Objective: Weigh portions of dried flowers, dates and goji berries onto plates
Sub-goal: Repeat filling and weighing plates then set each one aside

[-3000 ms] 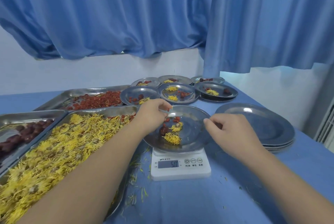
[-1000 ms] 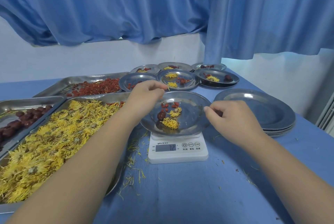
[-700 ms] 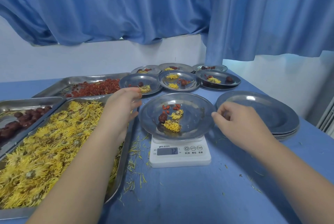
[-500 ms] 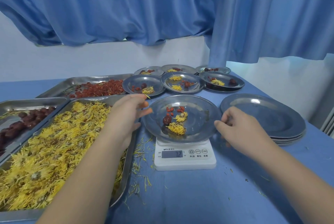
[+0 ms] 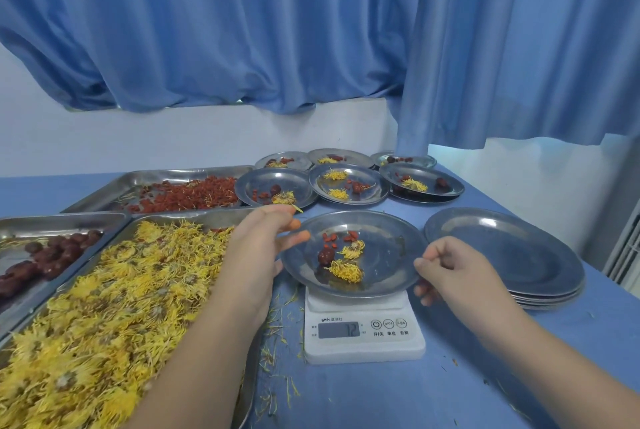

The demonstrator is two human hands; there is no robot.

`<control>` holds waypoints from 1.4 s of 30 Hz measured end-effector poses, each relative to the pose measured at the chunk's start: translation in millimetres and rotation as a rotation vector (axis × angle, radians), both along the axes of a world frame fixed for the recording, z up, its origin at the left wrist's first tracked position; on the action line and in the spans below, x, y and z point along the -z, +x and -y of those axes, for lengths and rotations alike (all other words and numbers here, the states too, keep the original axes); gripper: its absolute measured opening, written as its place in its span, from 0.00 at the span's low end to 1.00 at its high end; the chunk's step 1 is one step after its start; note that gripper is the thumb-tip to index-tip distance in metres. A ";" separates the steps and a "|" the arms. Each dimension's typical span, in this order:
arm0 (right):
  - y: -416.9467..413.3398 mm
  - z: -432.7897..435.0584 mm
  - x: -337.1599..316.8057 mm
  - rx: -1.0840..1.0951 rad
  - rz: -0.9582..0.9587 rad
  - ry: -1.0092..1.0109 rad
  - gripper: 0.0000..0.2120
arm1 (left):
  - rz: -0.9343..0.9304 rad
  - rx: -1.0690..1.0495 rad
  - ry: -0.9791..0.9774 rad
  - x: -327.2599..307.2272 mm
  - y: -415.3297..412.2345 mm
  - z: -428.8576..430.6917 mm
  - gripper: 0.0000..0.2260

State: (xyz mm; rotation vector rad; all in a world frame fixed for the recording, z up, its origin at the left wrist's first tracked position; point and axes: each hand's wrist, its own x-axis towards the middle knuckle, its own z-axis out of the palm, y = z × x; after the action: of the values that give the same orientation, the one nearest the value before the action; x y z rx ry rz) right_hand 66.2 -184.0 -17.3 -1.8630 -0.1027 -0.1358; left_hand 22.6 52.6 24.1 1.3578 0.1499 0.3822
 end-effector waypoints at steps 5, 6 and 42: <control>9.4 -5.5 -6.9 -0.043 -0.071 0.360 0.06 | 0.087 -0.010 -0.120 -1.3 2.0 -4.7 0.07; 12.6 -5.9 -8.2 -0.042 -0.072 0.395 0.07 | 0.101 -0.008 -0.143 -1.9 2.3 -6.1 0.08; 234.2 -112.3 -16.8 0.292 -0.209 0.104 0.17 | -0.024 -0.004 -0.887 -14.9 2.2 -26.9 0.07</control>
State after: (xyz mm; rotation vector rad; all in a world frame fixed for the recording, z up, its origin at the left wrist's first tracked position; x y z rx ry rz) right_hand 300.5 -71.7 -0.5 -1.7687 0.3159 -0.1438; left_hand 24.7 79.5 39.0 0.4862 0.2999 0.2506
